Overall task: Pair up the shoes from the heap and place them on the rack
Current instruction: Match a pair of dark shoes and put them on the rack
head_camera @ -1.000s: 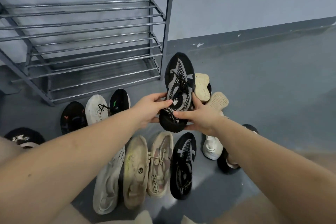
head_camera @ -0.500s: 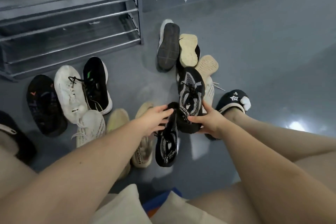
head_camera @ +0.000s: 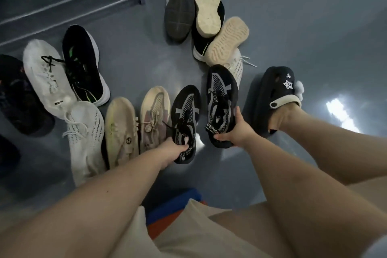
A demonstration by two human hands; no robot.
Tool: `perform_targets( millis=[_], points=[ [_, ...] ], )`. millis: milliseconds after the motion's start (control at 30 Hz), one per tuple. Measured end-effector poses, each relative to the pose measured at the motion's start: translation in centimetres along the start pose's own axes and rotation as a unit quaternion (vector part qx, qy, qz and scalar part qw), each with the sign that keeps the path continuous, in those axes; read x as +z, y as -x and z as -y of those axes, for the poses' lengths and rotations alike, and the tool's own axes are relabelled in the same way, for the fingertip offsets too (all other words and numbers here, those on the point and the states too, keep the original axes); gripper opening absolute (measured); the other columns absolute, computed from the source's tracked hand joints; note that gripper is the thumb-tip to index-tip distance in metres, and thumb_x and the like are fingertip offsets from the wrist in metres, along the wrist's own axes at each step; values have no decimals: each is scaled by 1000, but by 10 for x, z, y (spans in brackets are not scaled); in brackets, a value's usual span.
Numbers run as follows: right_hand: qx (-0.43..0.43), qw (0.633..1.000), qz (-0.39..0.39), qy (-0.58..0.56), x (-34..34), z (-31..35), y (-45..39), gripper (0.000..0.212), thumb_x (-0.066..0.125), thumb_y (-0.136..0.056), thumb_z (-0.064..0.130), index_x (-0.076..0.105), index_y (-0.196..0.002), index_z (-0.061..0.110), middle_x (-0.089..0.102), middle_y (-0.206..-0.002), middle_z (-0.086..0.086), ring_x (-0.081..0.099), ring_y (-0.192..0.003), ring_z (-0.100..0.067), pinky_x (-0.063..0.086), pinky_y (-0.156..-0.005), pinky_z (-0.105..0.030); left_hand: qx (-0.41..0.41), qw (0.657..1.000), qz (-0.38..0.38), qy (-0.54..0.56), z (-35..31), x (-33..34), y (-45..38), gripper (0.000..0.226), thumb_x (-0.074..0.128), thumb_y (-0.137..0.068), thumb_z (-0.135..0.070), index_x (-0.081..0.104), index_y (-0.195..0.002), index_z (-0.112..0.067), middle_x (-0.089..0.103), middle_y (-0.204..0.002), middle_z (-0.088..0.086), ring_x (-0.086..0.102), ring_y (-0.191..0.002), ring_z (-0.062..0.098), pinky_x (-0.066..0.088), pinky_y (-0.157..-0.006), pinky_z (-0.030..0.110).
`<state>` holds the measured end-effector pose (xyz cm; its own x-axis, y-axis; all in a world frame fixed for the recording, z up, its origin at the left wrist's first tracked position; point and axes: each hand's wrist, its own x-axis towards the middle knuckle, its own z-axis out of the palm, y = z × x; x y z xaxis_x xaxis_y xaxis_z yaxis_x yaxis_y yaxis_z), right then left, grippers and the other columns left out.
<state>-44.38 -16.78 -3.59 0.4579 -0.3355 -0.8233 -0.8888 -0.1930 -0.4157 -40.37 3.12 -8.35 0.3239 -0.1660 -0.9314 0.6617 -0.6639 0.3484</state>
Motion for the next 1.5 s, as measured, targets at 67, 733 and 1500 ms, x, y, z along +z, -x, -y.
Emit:
perform_targets(
  millis=[67,733,1500],
  points=[
    [5,1000,19,-4,11,-3,1,128,84,-69,13,-13,-150,33,36,-150,-1,42,-132,-28,43,-104,-48,-18,999,14,25,6,2,-2,65,68,-84,-29,38,-140,-16,50,-139,5,47,-125,25,39,-102,37],
    [133,988,7,-79,24,-26,-27,59,77,-77,30,53,-126,8,61,-116,-6,56,-109,-23,49,-93,-39,-25,994,-60,93,25,26,-29,80,82,-68,-32,44,-134,-8,55,-133,8,51,-122,28,40,-101,33],
    [5,942,85,-325,22,65,47,43,68,-85,18,52,-125,13,65,-115,-10,65,-92,-24,58,-62,-34,128,921,73,360,-29,-62,59,46,65,-85,-13,50,-129,-11,63,-121,10,61,-100,25,54,-72,37]
  ],
)
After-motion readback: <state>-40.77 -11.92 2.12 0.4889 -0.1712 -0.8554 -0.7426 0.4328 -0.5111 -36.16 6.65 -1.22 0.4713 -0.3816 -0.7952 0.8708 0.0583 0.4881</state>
